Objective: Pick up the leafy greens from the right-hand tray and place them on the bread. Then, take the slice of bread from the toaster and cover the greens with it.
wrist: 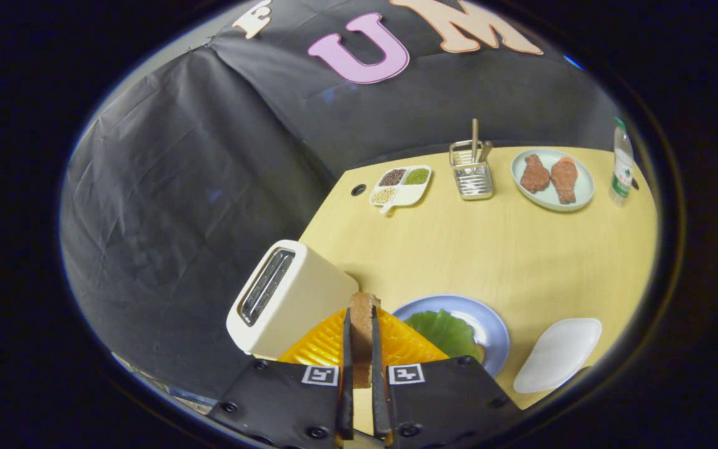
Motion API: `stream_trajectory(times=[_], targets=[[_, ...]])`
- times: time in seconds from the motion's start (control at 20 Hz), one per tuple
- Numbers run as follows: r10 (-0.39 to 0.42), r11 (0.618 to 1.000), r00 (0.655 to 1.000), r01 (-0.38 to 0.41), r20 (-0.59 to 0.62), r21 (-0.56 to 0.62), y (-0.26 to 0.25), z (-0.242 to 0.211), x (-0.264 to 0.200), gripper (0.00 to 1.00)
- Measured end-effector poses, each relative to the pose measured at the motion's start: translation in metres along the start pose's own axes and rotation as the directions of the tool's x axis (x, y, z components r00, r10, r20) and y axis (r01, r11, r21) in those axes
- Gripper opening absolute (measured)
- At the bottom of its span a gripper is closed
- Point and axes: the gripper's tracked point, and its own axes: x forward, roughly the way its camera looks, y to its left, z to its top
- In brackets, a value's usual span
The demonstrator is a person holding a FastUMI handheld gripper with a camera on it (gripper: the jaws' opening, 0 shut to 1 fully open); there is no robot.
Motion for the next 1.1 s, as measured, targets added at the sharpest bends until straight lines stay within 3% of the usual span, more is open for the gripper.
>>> stream_trajectory(times=[0.25,0.8,1.1], targets=[[0.008,0.997,1.000,-0.009,0.012,0.075,-0.019,-0.013,0.011,0.15],[-0.141,0.987,0.990,0.143,-0.030,0.077,-0.085,-0.054,0.001,0.15],[-0.197,0.979,0.977,0.201,-0.085,0.037,-0.108,-0.083,0.000,0.30]])
